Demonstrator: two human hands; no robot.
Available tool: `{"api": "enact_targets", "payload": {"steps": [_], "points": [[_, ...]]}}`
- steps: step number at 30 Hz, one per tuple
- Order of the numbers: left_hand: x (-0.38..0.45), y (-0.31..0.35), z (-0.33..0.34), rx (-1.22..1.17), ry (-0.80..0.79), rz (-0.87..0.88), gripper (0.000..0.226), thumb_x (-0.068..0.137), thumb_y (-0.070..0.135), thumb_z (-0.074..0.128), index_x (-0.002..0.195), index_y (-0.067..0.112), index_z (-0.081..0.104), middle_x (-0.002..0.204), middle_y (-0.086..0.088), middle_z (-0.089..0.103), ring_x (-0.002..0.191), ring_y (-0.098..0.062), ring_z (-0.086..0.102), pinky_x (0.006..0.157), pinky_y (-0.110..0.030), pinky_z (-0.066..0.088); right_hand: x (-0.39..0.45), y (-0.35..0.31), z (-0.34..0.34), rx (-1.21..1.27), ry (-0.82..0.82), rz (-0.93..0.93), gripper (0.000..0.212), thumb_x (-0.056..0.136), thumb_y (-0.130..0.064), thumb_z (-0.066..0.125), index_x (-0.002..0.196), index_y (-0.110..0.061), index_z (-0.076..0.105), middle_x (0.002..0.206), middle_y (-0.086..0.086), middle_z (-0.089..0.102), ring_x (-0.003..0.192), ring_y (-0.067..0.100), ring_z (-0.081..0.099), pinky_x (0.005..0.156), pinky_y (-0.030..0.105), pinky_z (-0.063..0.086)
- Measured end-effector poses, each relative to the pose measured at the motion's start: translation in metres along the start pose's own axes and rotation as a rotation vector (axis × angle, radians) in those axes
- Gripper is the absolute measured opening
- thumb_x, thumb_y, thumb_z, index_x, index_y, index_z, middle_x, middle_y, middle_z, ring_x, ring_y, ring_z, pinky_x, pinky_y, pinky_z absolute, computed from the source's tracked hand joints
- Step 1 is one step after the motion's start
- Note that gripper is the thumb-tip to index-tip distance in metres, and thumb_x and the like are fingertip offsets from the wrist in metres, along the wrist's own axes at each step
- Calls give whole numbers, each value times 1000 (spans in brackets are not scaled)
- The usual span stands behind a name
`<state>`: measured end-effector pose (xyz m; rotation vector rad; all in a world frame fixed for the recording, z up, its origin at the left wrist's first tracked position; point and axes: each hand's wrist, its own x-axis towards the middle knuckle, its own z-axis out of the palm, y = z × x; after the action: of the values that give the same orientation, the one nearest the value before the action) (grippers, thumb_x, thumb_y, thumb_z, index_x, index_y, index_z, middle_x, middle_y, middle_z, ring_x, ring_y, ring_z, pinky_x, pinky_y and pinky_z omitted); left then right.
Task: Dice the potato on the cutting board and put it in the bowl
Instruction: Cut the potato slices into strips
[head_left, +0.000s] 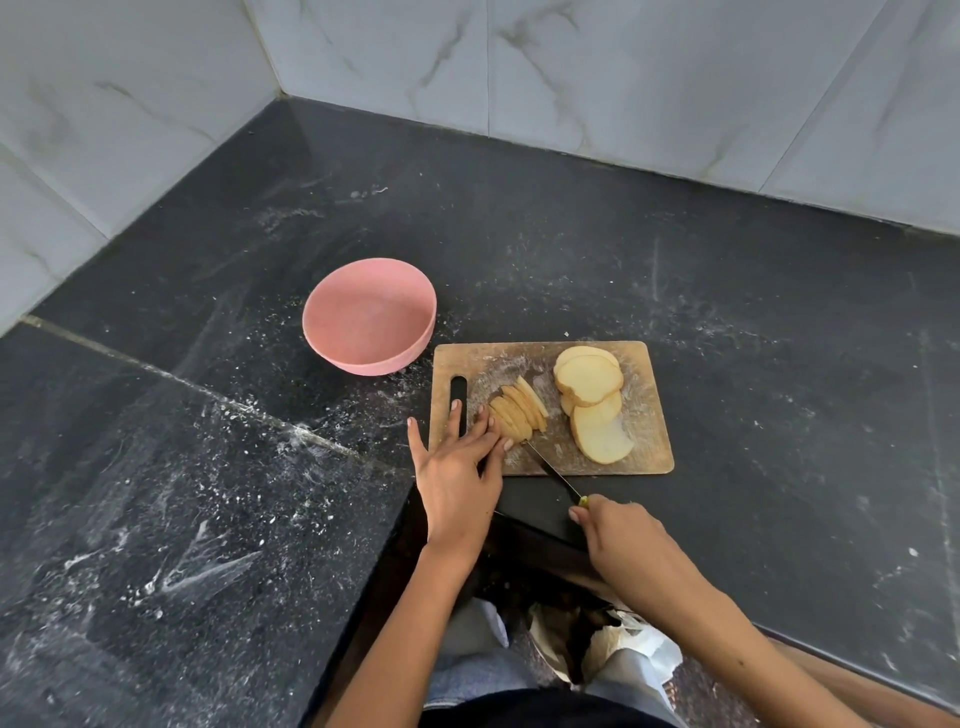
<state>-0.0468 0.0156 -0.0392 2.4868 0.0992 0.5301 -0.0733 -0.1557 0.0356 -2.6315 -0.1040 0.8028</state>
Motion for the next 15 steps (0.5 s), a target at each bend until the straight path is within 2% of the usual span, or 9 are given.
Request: {"api": "enact_targets", "payload": {"steps": [6,9,15], "points": [[-1,-1,-1,-3,-6,5,32,89,41,53,96,20,77,108,3,72,127,-18,52,117,-49,8,5,-12,-10,82,133,-68,37,102,-41,27,69,-25,32,69,-3,47,65,20,46,59,34,34],[-1,-1,-1,-11,-2,11,33,88,41,53,97,20,77,107,3,72,127,-19,52,117,-51,8,18,-23,-2,73,145,-80,36,102,-41,26,71,-24,34,69,-3,47,70,24,49,65,35,39],[-1,-2,-1,-30,-4,14,33,89,42,52,96,21,77,110,5,71,129,-15,46,119,-46,2,32,-31,7,65,155,-67,33,103,-39,26,88,-15,44,84,9,59,86,32,59,64,35,36]]}}
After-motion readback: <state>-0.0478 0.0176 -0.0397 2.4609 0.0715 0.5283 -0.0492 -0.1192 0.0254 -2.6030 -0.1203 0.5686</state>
